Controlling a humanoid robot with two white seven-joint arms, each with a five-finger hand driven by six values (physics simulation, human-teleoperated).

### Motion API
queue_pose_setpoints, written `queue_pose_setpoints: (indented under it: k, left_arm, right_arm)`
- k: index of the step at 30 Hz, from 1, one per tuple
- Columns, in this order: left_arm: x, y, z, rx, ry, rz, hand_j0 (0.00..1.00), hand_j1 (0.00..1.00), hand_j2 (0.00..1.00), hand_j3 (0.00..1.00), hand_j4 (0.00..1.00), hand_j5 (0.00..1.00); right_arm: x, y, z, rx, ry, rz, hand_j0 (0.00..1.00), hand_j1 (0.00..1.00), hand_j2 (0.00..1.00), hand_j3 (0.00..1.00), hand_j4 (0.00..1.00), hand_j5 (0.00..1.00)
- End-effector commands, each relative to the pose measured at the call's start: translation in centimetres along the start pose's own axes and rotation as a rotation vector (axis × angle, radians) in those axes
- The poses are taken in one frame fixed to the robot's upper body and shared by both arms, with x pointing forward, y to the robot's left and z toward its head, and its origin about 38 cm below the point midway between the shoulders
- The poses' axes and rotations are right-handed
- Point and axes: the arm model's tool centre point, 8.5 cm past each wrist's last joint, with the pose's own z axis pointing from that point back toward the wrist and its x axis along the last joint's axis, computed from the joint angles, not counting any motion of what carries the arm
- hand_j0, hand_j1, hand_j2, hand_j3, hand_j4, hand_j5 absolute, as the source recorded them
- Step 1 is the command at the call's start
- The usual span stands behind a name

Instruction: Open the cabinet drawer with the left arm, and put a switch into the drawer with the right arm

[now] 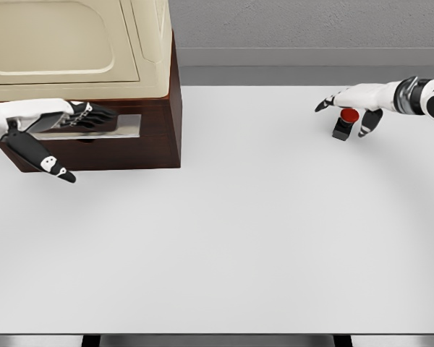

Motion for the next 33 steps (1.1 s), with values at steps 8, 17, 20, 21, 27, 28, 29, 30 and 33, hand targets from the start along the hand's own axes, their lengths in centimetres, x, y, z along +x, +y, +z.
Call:
queue_pose_setpoints:
  k: [8, 17, 20, 21, 27, 28, 29, 30, 33]
  left_arm:
    - [-0.4, -0.4, 0.0, -0.007, 0.006, 0.011, 1.00, 1.00, 1.00, 1.00, 1.00, 1.00]
    - [-1.3, -0.9, 0.2, -0.015, 0.023, 0.031, 1.00, 1.00, 1.00, 1.00, 1.00, 1.00]
    - [-1.7, -1.2, 0.1, -0.023, 0.028, 0.043, 1.00, 1.00, 1.00, 1.00, 1.00, 1.00]
    - [-1.8, -1.1, 0.5, -0.019, 0.037, 0.044, 1.00, 1.00, 1.00, 1.00, 1.00, 1.00]
    - [-2.5, -1.4, 1.4, -0.019, 0.054, 0.075, 1.00, 1.00, 1.00, 1.00, 1.00, 1.00]
    - [-2.8, -1.5, 1.5, -0.021, 0.059, 0.082, 1.00, 1.00, 1.00, 1.00, 1.00, 1.00]
    - [-2.9, -1.5, 1.7, -0.019, 0.066, 0.084, 1.00, 1.00, 1.00, 1.00, 1.00, 1.00]
    - [-3.0, -1.5, 1.9, -0.019, 0.069, 0.092, 1.00, 1.00, 1.00, 1.00, 1.00, 1.00]
    - [-3.3, -1.7, 2.1, -0.024, 0.067, 0.117, 1.00, 1.00, 1.00, 1.00, 1.00, 1.00]
  right_arm:
    - [-0.1, 0.4, -0.2, 0.008, -0.001, -0.012, 0.81, 0.81, 0.81, 0.81, 0.81, 0.81]
    - [-0.4, 0.7, -0.1, 0.011, 0.007, -0.021, 0.72, 0.72, 0.72, 0.72, 0.72, 0.72]
    - [-0.5, 0.7, -0.1, 0.009, 0.008, -0.024, 0.69, 0.69, 0.69, 0.69, 0.69, 0.69]
    - [-0.6, 0.7, 0.0, 0.010, 0.009, -0.024, 0.69, 0.69, 0.69, 0.69, 0.69, 0.69]
    - [-0.6, 0.8, 0.0, 0.011, 0.012, -0.026, 0.62, 0.62, 0.62, 0.62, 0.62, 0.62]
    - [-0.6, 0.8, 0.0, 0.011, 0.012, -0.026, 0.61, 0.61, 0.61, 0.61, 0.61, 0.61]
    - [-0.6, 0.8, 0.0, 0.011, 0.011, -0.026, 0.59, 0.59, 0.59, 0.59, 0.59, 0.59]
    - [-0.6, 0.8, 0.0, 0.011, 0.012, -0.027, 0.59, 0.59, 0.59, 0.59, 0.59, 0.59]
    - [-0.6, 0.8, 0.0, 0.012, 0.012, -0.025, 0.53, 0.53, 0.53, 0.53, 0.53, 0.53]
